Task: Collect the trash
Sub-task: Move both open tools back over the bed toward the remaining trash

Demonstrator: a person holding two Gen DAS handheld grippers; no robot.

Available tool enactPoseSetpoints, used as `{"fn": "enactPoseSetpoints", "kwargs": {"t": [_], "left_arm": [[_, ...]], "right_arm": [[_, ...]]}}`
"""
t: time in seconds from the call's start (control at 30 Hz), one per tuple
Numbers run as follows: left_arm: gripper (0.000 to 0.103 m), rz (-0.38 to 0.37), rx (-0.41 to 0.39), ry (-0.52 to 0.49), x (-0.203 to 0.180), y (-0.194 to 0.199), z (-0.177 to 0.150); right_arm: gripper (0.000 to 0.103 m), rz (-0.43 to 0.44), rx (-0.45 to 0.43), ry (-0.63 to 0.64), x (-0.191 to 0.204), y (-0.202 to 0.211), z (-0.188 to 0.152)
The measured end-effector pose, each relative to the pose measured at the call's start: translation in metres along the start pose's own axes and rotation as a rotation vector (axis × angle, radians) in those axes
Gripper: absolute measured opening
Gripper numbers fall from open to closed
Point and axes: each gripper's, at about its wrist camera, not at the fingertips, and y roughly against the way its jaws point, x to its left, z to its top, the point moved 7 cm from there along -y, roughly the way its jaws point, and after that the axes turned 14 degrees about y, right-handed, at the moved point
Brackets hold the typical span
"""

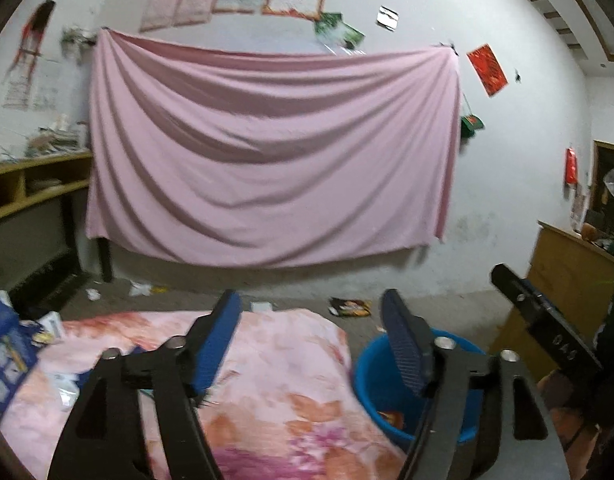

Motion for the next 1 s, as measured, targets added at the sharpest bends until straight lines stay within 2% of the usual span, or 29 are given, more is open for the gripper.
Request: {"fn": "enactPoseSetpoints", "kwargs": {"t": [0.03,0.1,0.17,0.23,0.43,0.67,0.87,1.0], "left_arm": [[0.092,0.017,-0.022,0.003,0.007,0.005,0.003],[0.1,0.045,-0.073,0.018,0.02,0.015,0.008],[0.101,0.066,-0.114,0.042,0.034,0.024,0.013],[0.101,0.094,-0.134,0.06,0.048,0.031,0.015],[0.101,0.165,-0.188,0.074,0.084,0.053,0.024],[0.101,0.237,-0.23,0.102,0.129,0.077,0.032],[0.101,0.289,-0.227,0.094,0.162,0.089,0.028],[0.101,0.306,-0.203,0.084,0.18,0.089,0.02]], "right_arm": [[0.077,0.005,-0.022,-0.003,0.004,0.001,0.004],[0.079,0.017,-0.057,-0.002,0.012,0.003,0.012],[0.086,0.024,-0.087,0.001,0.02,0.004,0.018],[0.103,0.027,-0.118,0.001,0.027,0.006,0.021],[0.103,0.029,-0.19,0.008,0.051,0.007,0.029],[0.103,0.063,-0.206,0.036,0.084,0.001,0.03],[0.103,0.11,-0.218,0.09,0.119,-0.004,0.03],[0.103,0.145,-0.188,0.147,0.145,-0.015,0.024]]}}
